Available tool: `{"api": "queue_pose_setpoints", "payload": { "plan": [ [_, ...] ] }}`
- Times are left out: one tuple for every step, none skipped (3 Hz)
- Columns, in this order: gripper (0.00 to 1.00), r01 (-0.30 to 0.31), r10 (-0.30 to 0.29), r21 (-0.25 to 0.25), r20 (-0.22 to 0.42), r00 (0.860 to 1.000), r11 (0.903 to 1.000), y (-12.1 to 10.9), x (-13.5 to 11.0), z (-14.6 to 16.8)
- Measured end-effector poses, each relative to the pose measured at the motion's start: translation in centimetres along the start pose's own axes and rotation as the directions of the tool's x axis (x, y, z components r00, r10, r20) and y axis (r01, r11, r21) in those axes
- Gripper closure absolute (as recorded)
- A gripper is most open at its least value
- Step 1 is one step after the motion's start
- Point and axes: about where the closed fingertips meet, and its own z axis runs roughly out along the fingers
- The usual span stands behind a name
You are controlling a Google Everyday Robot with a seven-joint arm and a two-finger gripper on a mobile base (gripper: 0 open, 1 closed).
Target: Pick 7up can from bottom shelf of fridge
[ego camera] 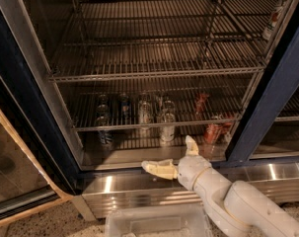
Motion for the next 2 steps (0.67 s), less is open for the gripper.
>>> {"api": "queue_pose_setpoints", "payload": {
  "plan": [
    [0.0,-0.062,0.062,0.012,-0.017,0.998,0.998,-1.8,1.9,2.6],
    [0.0,-0.106,0.107,0.013,-0.03,0.994,0.9942,-3.0,3.1,5.4]
  ]
}}
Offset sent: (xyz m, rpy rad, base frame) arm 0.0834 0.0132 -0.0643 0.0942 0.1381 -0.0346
